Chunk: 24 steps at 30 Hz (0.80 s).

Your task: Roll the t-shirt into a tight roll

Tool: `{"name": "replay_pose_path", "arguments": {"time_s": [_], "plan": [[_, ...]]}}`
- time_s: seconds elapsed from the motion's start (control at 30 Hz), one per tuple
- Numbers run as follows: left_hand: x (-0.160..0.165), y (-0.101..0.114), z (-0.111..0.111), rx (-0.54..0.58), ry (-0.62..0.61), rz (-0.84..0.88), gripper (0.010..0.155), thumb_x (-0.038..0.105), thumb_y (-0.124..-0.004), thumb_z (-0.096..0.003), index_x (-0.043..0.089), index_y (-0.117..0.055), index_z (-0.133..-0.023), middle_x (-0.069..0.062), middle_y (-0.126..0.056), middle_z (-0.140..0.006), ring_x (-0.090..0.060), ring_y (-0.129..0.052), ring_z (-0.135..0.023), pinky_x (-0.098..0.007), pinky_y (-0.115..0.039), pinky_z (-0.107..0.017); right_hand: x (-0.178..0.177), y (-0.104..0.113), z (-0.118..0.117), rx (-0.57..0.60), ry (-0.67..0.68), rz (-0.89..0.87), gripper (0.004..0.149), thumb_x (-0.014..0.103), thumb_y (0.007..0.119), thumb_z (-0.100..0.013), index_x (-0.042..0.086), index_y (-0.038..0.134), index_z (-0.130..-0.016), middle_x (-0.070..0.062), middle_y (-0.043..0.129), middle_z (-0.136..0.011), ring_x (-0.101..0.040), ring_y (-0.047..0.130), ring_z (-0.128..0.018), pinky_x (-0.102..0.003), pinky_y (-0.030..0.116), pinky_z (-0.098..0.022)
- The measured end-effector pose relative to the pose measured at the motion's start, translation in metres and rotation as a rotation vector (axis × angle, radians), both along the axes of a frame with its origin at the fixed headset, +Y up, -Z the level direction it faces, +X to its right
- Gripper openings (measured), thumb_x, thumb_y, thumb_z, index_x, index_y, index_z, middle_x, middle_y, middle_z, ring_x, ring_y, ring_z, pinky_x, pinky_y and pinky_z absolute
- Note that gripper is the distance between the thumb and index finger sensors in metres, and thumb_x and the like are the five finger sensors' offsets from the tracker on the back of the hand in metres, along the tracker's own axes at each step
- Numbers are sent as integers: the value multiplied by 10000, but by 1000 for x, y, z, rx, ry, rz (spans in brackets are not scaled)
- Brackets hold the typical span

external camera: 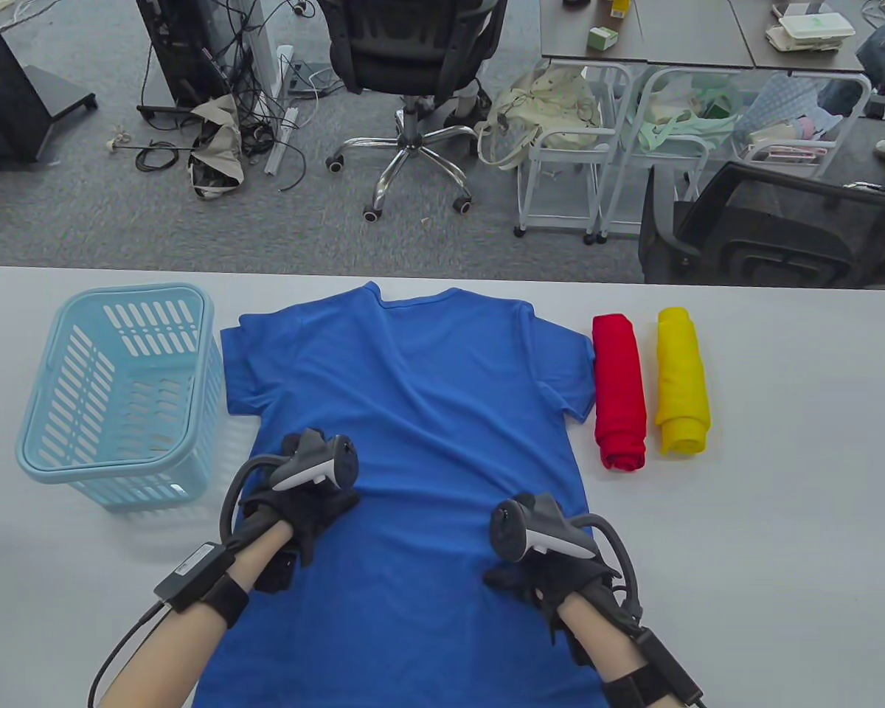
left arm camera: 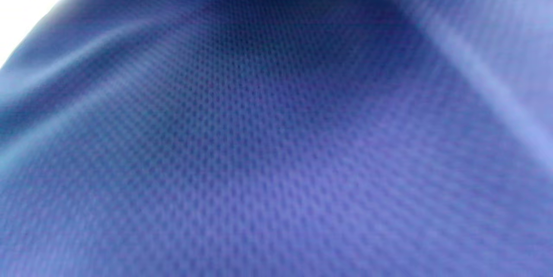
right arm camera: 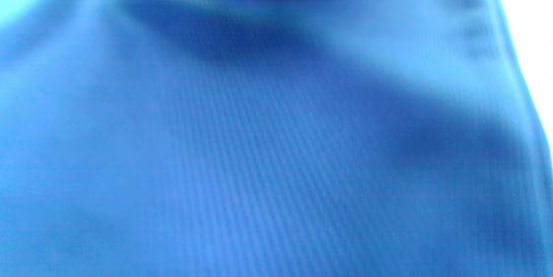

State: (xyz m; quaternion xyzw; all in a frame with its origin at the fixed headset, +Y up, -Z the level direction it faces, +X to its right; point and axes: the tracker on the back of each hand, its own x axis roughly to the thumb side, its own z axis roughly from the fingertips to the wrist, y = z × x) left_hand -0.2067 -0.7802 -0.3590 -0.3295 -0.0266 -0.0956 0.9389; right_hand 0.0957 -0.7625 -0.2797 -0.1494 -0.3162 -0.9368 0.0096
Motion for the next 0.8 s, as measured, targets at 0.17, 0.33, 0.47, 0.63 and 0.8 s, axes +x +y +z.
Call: {"name": "replay_pose_path", "arguments": {"time_s": [0.17, 0.33, 0.47, 0.63, 0.8], "plan": [[0, 0, 37, 4, -63, 64, 781, 655, -256, -449, 307, 28, -1088, -102, 9, -1204, -417, -129, -1138, -613, -318, -826, 13, 27, -30, 15, -81, -182, 764, 540, 545, -594, 149, 244, -1177, -214, 193, -1195, -515, 273, -1085, -576, 428, -740], [-5, -15, 47, -39, -66, 23, 783, 657, -189, -421, 292, 182, -1006, -113, 199, -1113, -432, 48, -1075, -627, -171, -793, 5, 36, -82, 10, -103, -95, 741, 469, 534, -613, 149, 153, -1162, -193, 103, -1180, -488, 159, -1089, -572, 372, -755], [-9, -18, 50, -46, -46, 52, 780, 657, -182, -417, 297, 203, -992, -105, 235, -1093, -429, 93, -1057, -627, -120, -779, -8, 23, -129, -24, -142, -32, 744, 461, 504, -619, 171, 58, -1139, -172, 13, -1159, -462, 38, -1070, -574, 292, -764], [-9, -19, 51, -56, -42, 61, 778, 655, -171, -412, 295, 222, -979, -104, 262, -1076, -430, 127, -1038, -627, -88, -766, 1, -9, -173, -145, -301, 17, 783, 533, 403, -600, 151, -63, -1100, -191, -124, -1098, -470, -78, -1024, -595, 212, -747], [-10, -20, 51, -69, -30, 81, 776, 657, -170, -411, 297, 234, -966, -94, 280, -1060, -423, 153, -1022, -624, -58, -752, 9, -12, -196, -100, -394, -29, 779, 537, 390, -599, 170, -78, -1103, -166, -156, -1103, -441, -132, -1023, -591, 148, -745]]}}
